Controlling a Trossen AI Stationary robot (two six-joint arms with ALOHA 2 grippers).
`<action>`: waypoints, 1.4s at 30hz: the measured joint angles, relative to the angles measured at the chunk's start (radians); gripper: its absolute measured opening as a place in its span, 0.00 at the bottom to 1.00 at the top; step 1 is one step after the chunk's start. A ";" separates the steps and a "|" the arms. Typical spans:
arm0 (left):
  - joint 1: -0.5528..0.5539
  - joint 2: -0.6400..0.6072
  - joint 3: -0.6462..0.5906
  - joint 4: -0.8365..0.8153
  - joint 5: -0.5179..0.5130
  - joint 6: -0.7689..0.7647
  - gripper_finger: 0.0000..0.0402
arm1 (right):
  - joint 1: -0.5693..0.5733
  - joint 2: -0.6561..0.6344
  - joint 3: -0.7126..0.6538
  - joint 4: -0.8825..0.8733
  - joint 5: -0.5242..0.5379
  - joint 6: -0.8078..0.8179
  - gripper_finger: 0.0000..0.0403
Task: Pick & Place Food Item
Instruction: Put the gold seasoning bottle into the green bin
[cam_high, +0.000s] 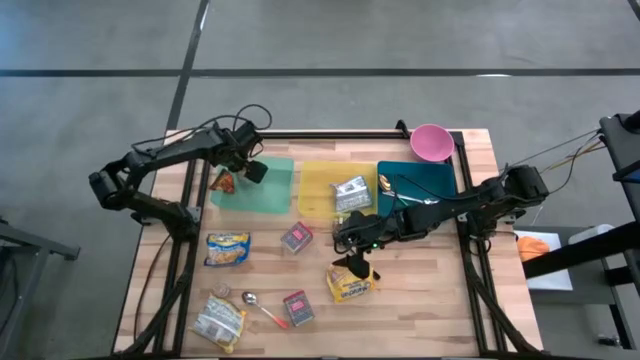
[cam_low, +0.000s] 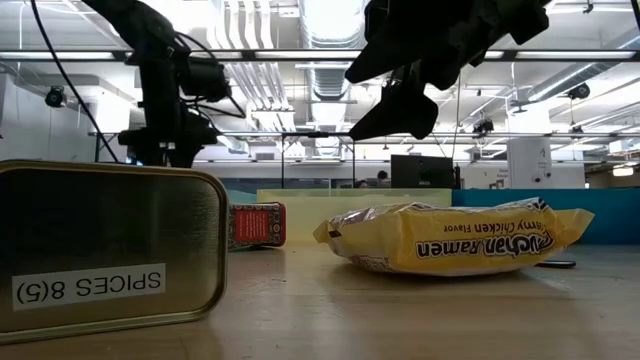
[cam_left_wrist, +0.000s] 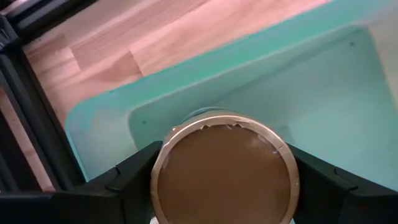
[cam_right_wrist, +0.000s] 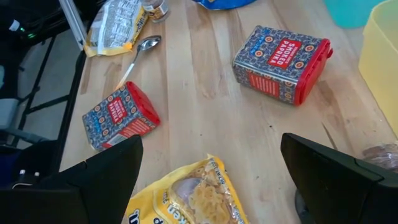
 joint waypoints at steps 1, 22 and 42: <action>0.005 0.000 0.000 0.005 -0.001 0.000 0.69 | 0.000 0.000 0.000 0.000 0.000 0.000 0.93; 0.021 0.004 -0.015 0.018 0.003 0.003 0.84 | 0.000 0.000 0.000 0.000 -0.001 -0.001 0.93; 0.021 0.002 -0.006 0.018 0.004 0.064 0.86 | 0.000 0.000 0.000 0.000 -0.001 -0.003 0.93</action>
